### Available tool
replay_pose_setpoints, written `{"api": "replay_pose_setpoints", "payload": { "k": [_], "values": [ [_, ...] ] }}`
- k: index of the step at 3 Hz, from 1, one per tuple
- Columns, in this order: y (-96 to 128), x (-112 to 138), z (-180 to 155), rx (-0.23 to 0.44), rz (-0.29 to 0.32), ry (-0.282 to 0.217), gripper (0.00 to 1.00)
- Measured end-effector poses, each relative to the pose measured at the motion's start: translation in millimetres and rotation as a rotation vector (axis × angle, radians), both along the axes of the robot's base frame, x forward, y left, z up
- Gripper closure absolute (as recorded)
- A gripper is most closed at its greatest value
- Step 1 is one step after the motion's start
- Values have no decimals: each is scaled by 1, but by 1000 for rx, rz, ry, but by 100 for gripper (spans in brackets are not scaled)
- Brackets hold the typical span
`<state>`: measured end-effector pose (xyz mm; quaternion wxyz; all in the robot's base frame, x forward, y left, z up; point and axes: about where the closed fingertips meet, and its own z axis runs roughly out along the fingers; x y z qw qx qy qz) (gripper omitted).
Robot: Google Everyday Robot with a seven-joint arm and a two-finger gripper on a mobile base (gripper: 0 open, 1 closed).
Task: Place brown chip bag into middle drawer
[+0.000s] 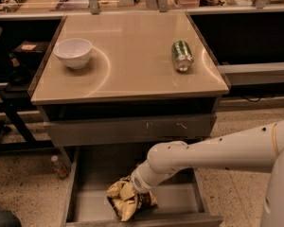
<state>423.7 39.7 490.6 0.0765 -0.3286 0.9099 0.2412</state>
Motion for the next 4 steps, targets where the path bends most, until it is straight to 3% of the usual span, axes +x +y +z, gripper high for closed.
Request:
{"api": "replay_pose_setpoints", "payload": {
  "k": [2, 4],
  "values": [
    [17, 21, -37, 10, -19, 8, 100],
    [17, 21, -38, 11, -19, 10, 58]
  ]
}}
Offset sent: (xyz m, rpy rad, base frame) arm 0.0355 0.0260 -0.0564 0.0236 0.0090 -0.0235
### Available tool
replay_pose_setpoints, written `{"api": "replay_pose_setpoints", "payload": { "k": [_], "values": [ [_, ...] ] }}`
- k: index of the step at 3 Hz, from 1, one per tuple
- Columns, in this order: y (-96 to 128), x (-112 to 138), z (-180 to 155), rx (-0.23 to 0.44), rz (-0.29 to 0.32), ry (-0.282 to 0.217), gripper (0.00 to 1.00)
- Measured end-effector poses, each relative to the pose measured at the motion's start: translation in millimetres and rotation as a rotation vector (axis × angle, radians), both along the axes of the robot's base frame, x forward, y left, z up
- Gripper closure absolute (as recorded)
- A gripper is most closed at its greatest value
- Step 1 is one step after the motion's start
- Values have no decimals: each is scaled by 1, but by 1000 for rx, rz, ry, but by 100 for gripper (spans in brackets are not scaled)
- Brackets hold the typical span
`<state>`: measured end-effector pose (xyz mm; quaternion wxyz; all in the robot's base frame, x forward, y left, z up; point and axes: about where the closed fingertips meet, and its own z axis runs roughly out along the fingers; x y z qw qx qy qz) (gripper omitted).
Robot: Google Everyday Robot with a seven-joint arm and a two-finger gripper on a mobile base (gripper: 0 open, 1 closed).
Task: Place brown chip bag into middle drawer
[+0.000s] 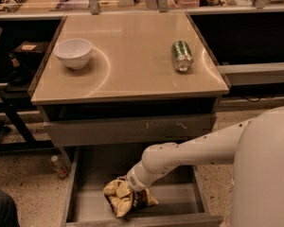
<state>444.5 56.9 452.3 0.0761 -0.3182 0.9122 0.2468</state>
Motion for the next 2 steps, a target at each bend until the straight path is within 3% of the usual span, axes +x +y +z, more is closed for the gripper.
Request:
{"api": "replay_pose_setpoints", "payload": {
  "k": [2],
  "values": [
    [0, 0, 0, 0, 0, 0, 12]
  ]
}}
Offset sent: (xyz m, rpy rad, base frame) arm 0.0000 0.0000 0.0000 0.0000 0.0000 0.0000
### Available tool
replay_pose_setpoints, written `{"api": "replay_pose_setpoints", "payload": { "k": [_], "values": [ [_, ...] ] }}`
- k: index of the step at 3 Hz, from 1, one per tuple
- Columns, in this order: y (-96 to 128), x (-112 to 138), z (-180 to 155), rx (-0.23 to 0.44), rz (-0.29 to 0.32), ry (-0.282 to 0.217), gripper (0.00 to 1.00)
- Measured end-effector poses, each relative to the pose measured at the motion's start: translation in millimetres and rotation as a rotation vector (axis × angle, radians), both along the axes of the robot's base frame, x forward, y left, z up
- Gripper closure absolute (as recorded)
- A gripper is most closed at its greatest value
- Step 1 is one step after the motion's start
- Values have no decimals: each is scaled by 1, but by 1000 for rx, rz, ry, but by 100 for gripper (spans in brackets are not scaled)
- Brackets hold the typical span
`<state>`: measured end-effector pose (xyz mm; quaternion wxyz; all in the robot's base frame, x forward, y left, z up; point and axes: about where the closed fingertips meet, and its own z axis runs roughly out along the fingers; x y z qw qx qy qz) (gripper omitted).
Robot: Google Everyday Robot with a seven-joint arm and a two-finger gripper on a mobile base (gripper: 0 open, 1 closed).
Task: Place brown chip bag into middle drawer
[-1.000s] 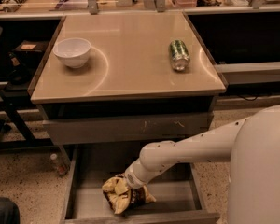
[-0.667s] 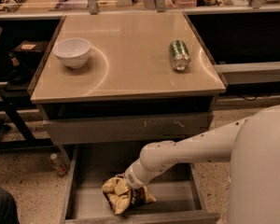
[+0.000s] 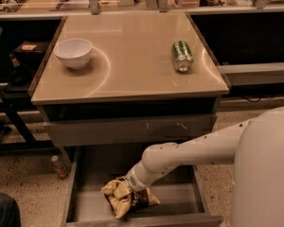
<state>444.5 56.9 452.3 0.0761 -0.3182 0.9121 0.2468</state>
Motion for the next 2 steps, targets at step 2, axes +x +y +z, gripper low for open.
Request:
{"api": "replay_pose_setpoints", "payload": {
  "k": [2],
  "values": [
    [0, 0, 0, 0, 0, 0, 0]
  ]
}}
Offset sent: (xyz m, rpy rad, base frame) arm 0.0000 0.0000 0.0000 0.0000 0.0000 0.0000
